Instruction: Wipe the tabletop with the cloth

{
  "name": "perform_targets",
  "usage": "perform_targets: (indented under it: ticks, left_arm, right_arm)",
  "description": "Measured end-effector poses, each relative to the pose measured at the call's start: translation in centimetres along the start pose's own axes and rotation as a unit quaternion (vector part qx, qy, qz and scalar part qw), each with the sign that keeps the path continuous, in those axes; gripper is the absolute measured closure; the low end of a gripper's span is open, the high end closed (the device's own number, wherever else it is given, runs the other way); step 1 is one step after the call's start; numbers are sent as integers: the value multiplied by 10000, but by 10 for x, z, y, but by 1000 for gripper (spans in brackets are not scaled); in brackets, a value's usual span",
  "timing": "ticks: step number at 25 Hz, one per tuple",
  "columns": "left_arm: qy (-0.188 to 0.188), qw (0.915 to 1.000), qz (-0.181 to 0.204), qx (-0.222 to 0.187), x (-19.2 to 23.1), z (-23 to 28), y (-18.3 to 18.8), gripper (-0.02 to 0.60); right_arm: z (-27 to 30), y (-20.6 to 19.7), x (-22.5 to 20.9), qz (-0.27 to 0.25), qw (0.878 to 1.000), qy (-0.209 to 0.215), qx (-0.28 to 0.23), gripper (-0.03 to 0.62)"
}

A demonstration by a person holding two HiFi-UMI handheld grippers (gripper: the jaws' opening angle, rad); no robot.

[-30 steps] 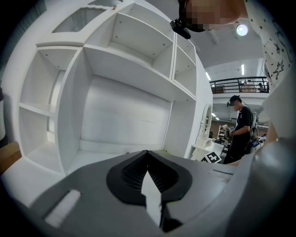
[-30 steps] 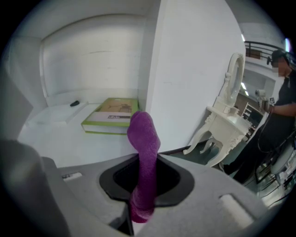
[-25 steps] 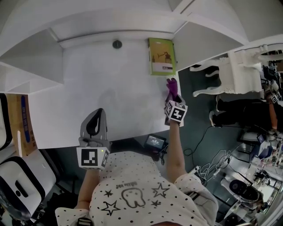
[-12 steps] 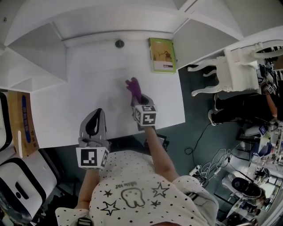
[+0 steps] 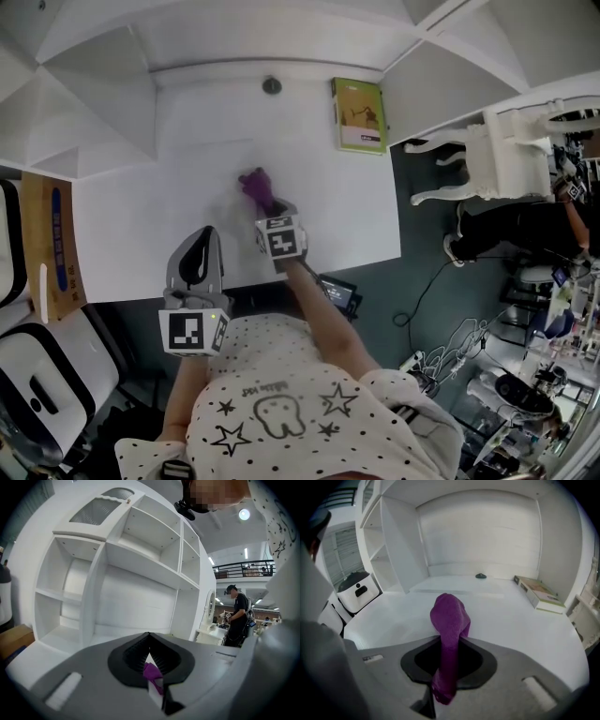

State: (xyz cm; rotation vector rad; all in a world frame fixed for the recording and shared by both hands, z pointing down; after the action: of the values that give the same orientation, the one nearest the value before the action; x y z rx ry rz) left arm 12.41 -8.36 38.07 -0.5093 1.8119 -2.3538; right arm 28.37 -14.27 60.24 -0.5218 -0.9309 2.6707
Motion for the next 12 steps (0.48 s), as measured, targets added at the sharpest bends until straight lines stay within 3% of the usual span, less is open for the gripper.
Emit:
perform_targets:
  ticks: [5, 12]
  left_arm:
    - [-68, 10000, -5, -3, 1, 0, -1, 587]
    - [-75, 9999, -54, -43, -1, -2, 0, 587]
  right_arm:
    - [3, 1, 5, -462, 9988, -16, 136, 526]
    - [3, -1, 4, -516, 9986, -79, 94, 526]
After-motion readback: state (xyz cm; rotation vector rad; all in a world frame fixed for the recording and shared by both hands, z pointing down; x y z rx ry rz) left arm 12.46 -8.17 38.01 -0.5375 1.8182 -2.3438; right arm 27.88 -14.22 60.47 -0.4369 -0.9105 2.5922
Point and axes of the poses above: the fingertips, and each gripper's own axes: z forward along the fingers, x to its left, y out of its top, the point moved 6 cm from there along -z, backward along the fingers, and after that the axes turned 11 degrees about y, right-handed, at the moved point
